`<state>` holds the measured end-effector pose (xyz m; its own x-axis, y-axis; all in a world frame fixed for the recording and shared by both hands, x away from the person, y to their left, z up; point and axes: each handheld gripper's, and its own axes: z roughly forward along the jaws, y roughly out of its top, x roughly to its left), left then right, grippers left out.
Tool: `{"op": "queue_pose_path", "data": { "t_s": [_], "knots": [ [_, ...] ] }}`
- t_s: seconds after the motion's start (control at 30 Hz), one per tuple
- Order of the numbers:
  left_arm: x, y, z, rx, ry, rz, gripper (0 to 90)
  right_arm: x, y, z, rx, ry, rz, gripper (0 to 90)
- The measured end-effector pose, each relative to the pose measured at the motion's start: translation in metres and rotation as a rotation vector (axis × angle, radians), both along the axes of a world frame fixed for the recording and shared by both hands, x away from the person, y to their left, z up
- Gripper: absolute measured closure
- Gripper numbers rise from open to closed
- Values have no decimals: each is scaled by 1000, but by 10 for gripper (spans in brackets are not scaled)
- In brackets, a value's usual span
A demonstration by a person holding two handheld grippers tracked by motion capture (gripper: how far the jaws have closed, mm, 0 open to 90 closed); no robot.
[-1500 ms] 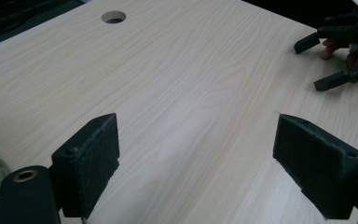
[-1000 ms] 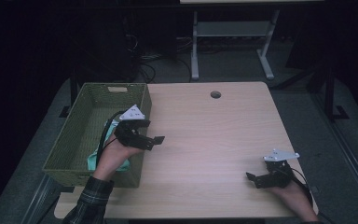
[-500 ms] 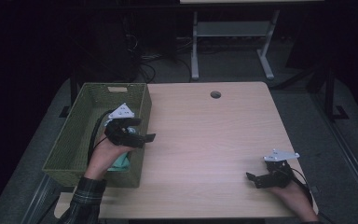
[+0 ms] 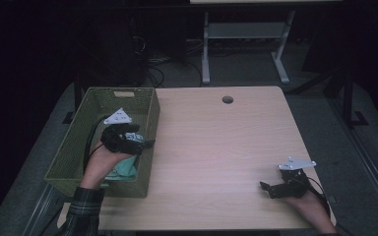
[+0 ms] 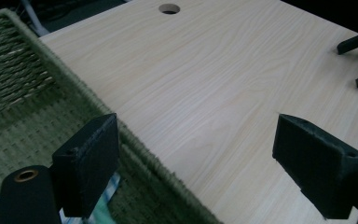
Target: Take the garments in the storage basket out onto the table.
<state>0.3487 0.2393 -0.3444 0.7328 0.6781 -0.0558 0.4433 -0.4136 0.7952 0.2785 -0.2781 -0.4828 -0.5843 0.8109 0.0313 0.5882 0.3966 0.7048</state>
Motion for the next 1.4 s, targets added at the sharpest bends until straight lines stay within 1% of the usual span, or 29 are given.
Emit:
{"op": "queue_pose_path", "data": {
  "t_s": [0.07, 0.13, 0.2, 0.33, 0.37, 0.4, 0.6, 0.63, 0.67, 0.8, 0.83, 0.87, 0.9, 1.03, 1.4],
  "knots": [
    [0, 5, -2, -8, 2, 15, 140, 0, 0, 0, 0, 0, 0, 31],
    [1, 7, -2, -9, 5, 20, 140, 0, 0, 0, 0, 0, 0, 31],
    [1, 13, -4, 1, 8, 22, 140, 0, 0, 0, 0, 0, 0, 31],
    [1, 19, -5, -7, 11, 36, 140, 0, 0, 0, 0, 0, 0, 31],
    [1, 21, -5, -1, 11, 34, 140, 0, 0, 0, 0, 0, 0, 31],
    [1, 22, -6, -8, 12, 38, 140, 0, 0, 0, 0, 0, 0, 31],
    [1, 29, -9, -7, 13, 28, 140, 0, 0, 0, 0, 0, 0, 31],
    [1, 30, -9, -11, 14, 33, 140, 0, 0, 0, 0, 0, 0, 31],
    [1, 32, -9, 3, 13, 27, 140, 0, 0, 0, 0, 0, 0, 31],
    [1, 34, -11, 9, 14, 32, 140, 0, 0, 0, 0, 0, 0, 31],
    [1, 36, -12, 22, 13, 29, 140, 0, 0, 0, 0, 0, 0, 31],
    [1, 36, -12, 22, 13, 29, 140, 0, 0, 0, 0, 0, 0, 31],
    [1, 39, -13, 34, 12, 31, 140, 0, 0, 0, 0, 0, 0, 31],
    [2, 42, -17, 48, 20, 38, 140, 0, 0, 0, 0, 0, 0, 31],
    [4, 48, -28, 61, 30, 47, 140, 0, 0, 0, 0, 0, 0, 31]
  ]
}}
